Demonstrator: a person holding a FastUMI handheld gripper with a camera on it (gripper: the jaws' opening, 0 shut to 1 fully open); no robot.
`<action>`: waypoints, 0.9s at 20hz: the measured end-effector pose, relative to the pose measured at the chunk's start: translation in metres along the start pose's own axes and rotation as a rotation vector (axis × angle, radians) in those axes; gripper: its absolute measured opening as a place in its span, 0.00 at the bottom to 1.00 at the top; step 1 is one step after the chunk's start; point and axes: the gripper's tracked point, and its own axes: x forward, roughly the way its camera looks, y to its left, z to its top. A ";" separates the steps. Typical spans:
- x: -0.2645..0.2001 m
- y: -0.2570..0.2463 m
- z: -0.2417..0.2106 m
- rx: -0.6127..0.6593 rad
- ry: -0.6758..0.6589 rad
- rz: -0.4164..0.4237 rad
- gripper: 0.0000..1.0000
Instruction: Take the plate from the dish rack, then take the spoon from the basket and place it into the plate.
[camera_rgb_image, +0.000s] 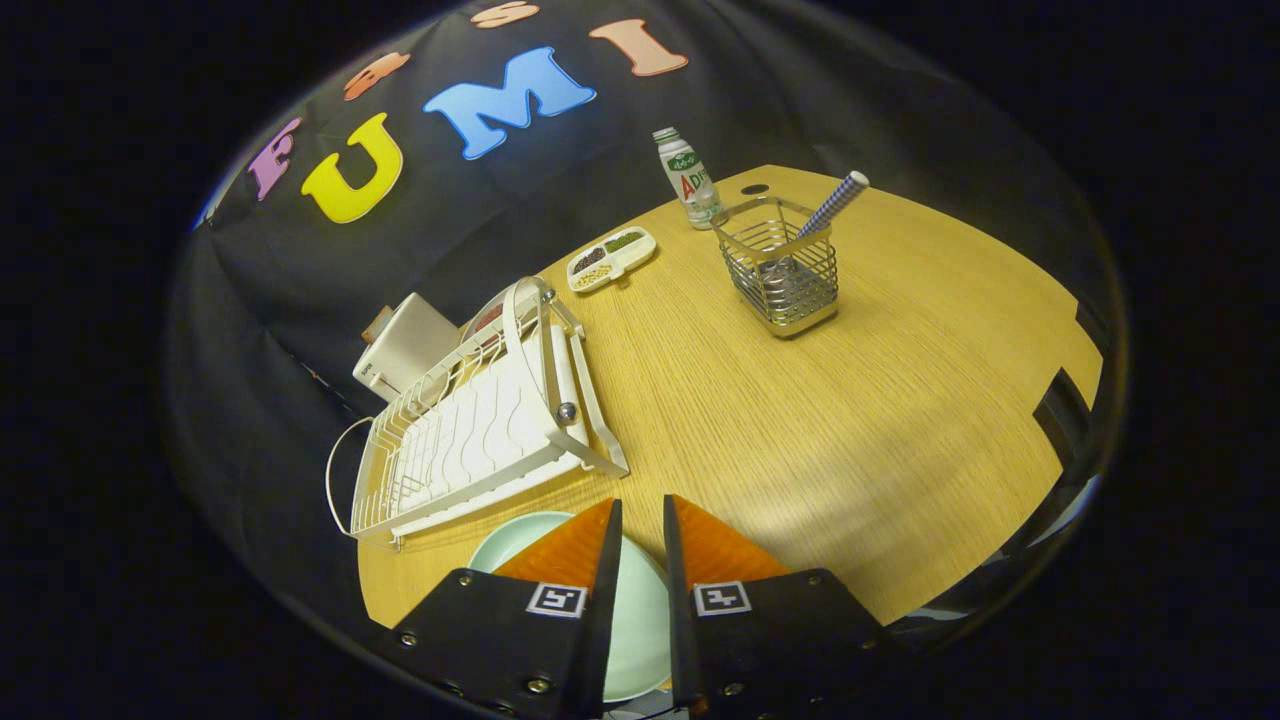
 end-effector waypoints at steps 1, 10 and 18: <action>-0.003 0.000 0.004 -0.013 -0.014 -0.001 0.25; -0.026 -0.022 0.058 -0.056 -0.133 -0.063 0.25; -0.041 -0.056 0.125 -0.019 -0.262 -0.160 0.25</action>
